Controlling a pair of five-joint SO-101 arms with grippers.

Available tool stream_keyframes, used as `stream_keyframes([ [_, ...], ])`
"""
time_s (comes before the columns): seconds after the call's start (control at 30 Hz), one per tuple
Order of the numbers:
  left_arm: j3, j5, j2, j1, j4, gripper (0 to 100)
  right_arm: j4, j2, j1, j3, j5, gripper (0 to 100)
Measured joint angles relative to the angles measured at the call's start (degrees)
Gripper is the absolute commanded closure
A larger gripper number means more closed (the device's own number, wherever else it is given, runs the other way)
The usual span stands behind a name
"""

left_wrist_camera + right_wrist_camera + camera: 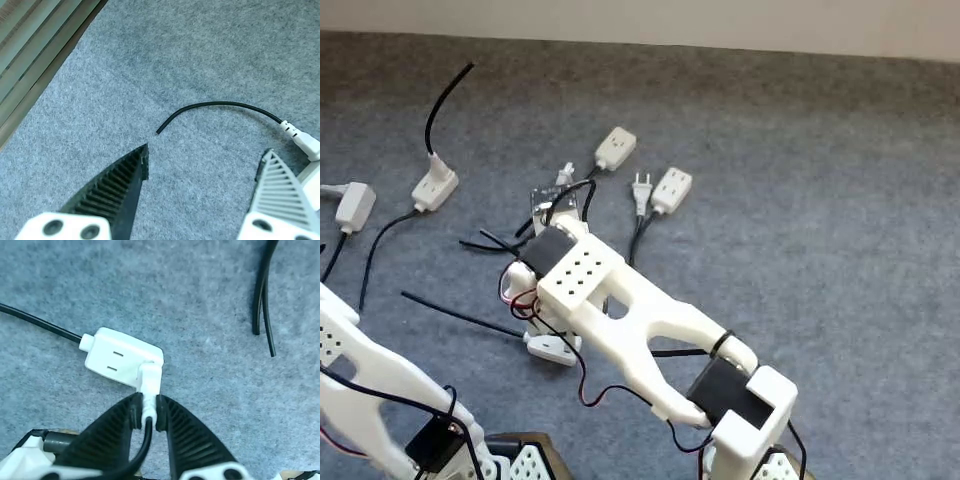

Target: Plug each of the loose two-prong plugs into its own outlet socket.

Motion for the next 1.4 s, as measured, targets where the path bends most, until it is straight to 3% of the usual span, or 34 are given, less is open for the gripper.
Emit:
stream_keyframes([
  [0.5, 0.0, 0.0, 0.0, 0.0, -1.2, 66, 0.1, 0.2, 0.0, 0.0, -3.3, 99.1],
  [0.83, 0.0, 0.0, 0.0, 0.0, -1.2, 66, 0.1, 0.6, -4.0, -0.3, -3.3, 99.3],
  [1.4, 0.0, 0.0, 0.0, 0.0, -1.8, 66, -2.6, 0.0, -3.0, 2.5, -3.3, 99.3],
])
